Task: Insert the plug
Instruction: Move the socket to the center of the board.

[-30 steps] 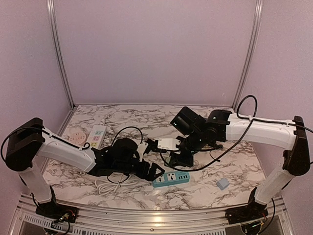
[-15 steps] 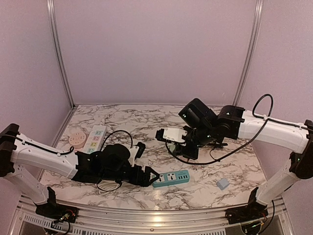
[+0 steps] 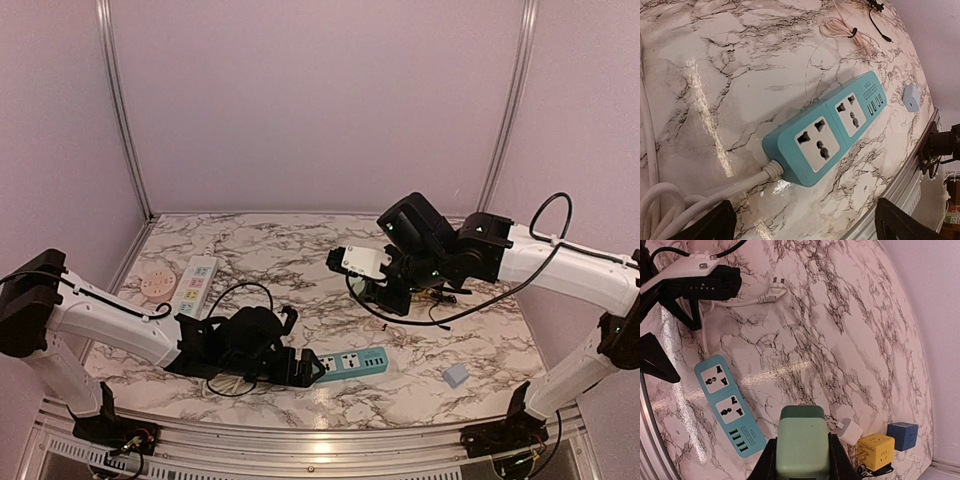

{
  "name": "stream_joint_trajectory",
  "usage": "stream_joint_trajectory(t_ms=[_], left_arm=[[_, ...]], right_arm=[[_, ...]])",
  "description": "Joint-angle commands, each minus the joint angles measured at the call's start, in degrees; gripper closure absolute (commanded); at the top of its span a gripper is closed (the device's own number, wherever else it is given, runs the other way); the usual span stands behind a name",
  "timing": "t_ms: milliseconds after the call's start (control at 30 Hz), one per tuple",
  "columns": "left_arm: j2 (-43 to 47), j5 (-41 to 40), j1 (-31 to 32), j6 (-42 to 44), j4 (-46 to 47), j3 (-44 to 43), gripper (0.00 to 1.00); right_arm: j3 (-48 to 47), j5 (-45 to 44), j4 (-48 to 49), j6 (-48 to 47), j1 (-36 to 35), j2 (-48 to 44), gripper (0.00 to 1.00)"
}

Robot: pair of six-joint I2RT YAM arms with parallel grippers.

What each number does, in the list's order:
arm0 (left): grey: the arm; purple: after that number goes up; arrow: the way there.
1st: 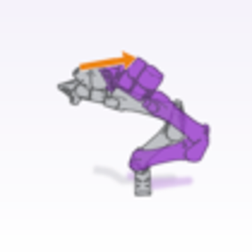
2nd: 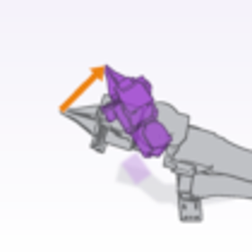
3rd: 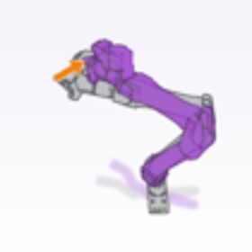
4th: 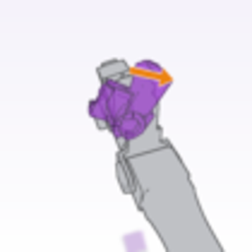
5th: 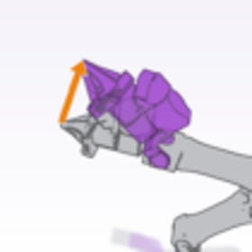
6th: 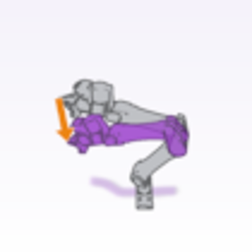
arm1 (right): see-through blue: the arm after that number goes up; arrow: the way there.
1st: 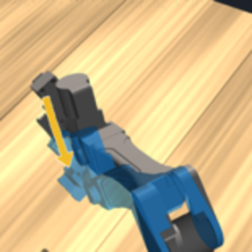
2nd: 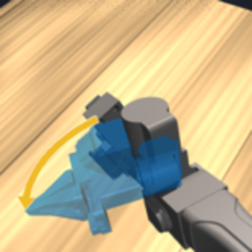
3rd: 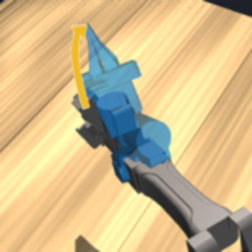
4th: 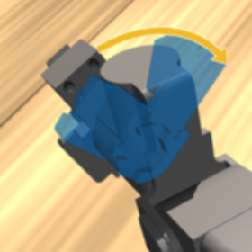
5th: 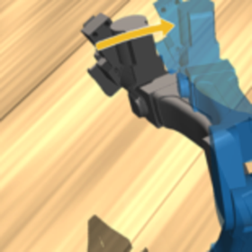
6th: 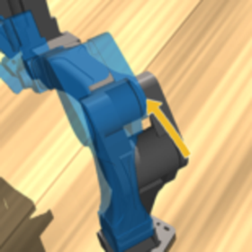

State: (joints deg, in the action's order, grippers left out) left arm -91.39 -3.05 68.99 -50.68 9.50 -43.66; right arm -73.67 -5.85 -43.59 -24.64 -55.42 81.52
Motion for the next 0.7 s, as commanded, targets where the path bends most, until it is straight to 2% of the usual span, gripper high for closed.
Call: stream_joint_trajectory(t_ms=[0, 400, 667], left_arm=[[-2.8, 1.3, -0.3, -0.4, -1.2, -2.6, 0.01], [-4.1, 0.2, -3.7, -1.7, 0.4, 0.6, 0.01], [-4.4, -0.7, -7.9, 0.6, 1.2, 1.1, 0.01]], right_arm=[[-0.2, -1.5, 1.9, 0.7, 0.4, -1.2, 1.00], [0.2, 3.5, 0.7, -1.3, 0.8, 1.0, 1.00], [-1.2, 8.1, -1.7, -2.9, -0.1, 7.1, 1.00]])
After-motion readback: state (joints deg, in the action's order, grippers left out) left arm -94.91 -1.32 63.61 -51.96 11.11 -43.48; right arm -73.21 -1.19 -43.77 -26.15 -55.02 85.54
